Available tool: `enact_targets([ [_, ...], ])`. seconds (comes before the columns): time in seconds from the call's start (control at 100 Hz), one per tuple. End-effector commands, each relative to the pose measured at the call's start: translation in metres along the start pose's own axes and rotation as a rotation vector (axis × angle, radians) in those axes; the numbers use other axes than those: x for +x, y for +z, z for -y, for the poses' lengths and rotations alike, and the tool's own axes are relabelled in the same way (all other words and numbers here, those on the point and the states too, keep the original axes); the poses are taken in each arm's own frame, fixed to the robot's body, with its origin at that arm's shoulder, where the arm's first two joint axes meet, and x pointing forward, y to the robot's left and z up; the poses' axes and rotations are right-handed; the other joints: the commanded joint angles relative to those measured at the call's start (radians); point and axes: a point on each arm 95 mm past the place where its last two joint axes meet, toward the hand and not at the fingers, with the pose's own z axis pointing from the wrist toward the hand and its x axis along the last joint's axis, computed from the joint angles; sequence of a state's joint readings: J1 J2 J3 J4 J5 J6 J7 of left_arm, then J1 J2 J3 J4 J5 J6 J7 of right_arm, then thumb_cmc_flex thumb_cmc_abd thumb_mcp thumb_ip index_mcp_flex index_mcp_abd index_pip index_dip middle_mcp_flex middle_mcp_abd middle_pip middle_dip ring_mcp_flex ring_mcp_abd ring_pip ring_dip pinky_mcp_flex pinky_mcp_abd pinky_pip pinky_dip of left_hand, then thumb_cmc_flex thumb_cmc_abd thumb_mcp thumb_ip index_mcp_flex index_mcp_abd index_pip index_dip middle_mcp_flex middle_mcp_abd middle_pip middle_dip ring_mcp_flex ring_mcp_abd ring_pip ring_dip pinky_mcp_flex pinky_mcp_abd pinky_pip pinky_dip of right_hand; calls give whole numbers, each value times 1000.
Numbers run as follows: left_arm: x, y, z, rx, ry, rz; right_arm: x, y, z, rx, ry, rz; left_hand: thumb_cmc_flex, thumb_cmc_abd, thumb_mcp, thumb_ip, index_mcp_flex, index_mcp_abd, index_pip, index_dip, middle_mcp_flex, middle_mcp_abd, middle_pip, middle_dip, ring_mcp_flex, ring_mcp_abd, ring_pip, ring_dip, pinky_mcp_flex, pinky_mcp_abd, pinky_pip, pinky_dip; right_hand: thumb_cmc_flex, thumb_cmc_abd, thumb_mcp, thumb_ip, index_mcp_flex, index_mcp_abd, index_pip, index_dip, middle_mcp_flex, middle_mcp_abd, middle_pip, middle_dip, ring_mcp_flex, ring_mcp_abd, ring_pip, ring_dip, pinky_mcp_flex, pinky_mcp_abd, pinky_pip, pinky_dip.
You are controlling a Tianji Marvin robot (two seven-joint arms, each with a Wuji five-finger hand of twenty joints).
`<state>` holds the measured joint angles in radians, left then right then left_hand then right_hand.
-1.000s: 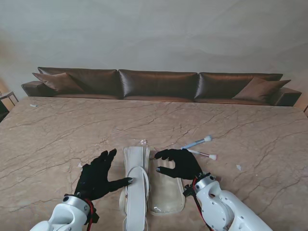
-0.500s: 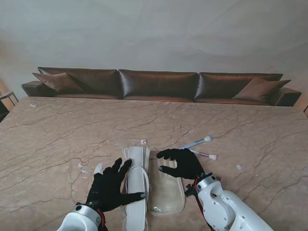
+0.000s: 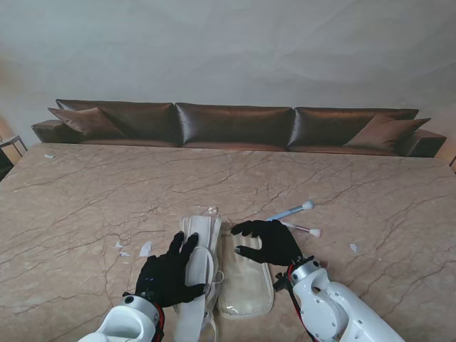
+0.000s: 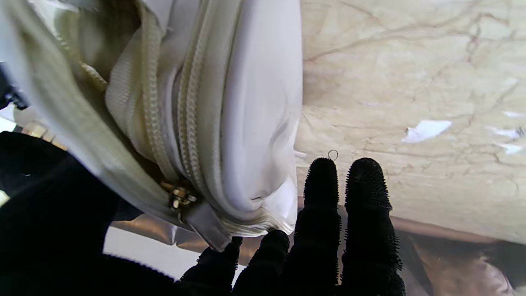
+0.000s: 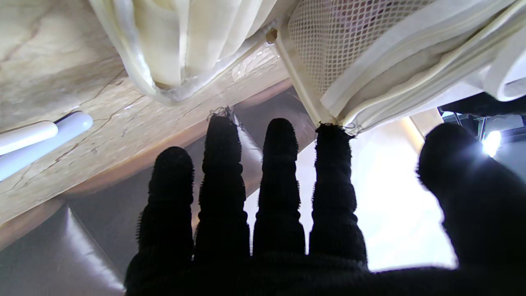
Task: Pack the cosmetics bag
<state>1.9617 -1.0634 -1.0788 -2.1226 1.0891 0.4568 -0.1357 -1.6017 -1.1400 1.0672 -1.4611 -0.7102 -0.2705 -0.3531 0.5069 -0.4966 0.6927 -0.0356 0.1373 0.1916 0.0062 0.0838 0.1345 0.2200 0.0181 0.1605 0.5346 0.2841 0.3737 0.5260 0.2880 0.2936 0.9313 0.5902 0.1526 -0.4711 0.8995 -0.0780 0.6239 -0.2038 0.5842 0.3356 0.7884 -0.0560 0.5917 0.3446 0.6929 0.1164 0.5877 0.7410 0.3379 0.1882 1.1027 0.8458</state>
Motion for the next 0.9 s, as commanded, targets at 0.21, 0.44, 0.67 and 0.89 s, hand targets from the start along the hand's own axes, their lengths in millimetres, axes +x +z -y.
enact_targets([
  [0.21,-16,6,-6,39,19,46,3,3,2,15,0,-15,205,-54,233,-35,-3,22,-37,1,-24,70,-30,-3,82,-100,227,181,64,-83,79,-1,-7,-22,57,-20,-22,-57,16,1,-3,-17,-4,5,5,-34,-6,-6,-10,7,-11,-8],
  [0.44,-25,9,2,106,72,90,3,4,3,24,-2,-19,166,-85,247,-44,-1,44,-22,48,63,65,-21,-1,110,-128,326,246,83,-72,146,35,-9,-18,68,-22,-22,-63,18,1,5,-19,-7,6,8,-34,-7,-6,-10,8,-13,-8],
  [0.67,-28,14,3,97,36,106,3,4,2,22,-5,-21,180,-127,284,-60,10,177,-37,-27,202,-45,445,201,153,-140,287,260,96,-70,100,20,-7,-19,79,-23,-20,-57,20,1,10,-20,-7,8,11,-36,-8,-6,-10,8,-14,-8],
  [0.89,-26,21,-4,83,5,106,2,3,3,20,-7,-24,183,-152,300,-66,100,182,13,21,275,-240,780,459,218,-168,289,439,141,-43,145,61,-7,-18,88,-24,-17,-58,21,0,14,-21,-6,9,15,-37,-7,-5,-8,8,-14,-7],
])
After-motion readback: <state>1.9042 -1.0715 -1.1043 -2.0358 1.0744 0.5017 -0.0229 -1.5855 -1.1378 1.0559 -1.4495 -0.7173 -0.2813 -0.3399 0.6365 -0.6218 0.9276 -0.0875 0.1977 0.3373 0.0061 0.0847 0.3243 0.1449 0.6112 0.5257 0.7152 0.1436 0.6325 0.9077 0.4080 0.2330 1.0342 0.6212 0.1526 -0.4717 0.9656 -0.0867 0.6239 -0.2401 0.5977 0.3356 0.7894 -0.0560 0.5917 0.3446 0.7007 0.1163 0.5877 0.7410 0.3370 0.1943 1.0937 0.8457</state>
